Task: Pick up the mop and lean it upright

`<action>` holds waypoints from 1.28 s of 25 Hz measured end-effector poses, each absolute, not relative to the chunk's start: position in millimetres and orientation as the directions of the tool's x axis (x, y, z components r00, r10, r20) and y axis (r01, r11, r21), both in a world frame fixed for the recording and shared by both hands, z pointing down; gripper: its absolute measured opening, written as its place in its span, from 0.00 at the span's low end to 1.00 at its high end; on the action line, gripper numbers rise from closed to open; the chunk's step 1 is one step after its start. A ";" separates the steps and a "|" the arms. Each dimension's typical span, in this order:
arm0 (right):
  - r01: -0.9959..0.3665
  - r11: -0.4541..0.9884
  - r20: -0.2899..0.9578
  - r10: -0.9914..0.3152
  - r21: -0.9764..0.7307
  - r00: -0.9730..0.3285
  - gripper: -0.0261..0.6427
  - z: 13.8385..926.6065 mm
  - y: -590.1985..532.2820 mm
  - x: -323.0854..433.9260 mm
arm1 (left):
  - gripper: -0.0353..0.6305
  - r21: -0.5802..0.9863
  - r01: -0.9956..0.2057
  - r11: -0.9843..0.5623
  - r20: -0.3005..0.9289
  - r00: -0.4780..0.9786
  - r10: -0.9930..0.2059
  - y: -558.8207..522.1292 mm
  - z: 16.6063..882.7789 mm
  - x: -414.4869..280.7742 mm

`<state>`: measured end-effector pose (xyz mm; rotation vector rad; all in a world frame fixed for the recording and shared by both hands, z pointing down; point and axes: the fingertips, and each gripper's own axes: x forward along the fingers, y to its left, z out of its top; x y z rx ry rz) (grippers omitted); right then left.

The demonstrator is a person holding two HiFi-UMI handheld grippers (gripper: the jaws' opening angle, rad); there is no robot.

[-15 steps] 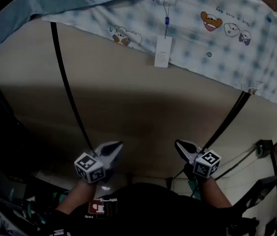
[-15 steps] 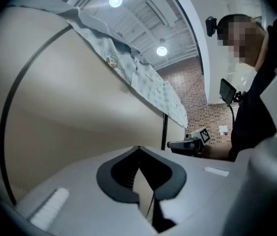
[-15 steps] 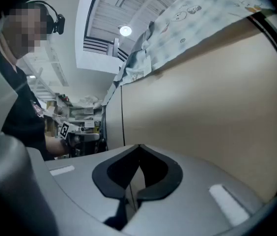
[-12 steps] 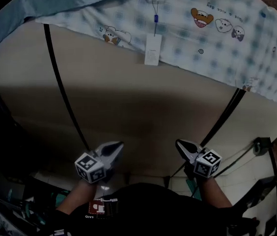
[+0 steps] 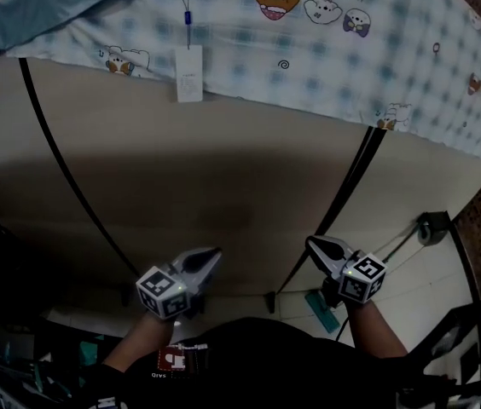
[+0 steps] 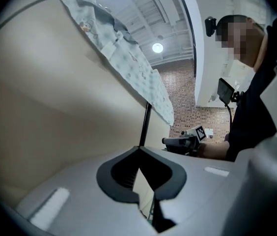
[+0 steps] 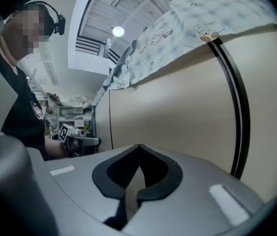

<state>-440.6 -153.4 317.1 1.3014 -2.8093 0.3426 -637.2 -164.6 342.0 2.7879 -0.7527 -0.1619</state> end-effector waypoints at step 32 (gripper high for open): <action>-0.600 0.786 0.151 -0.582 -0.148 -0.799 0.06 316.2 -177.5 -207.5 | 0.05 0.279 -0.522 -0.806 -0.063 0.827 -0.558 -164.3 350.5 -355.7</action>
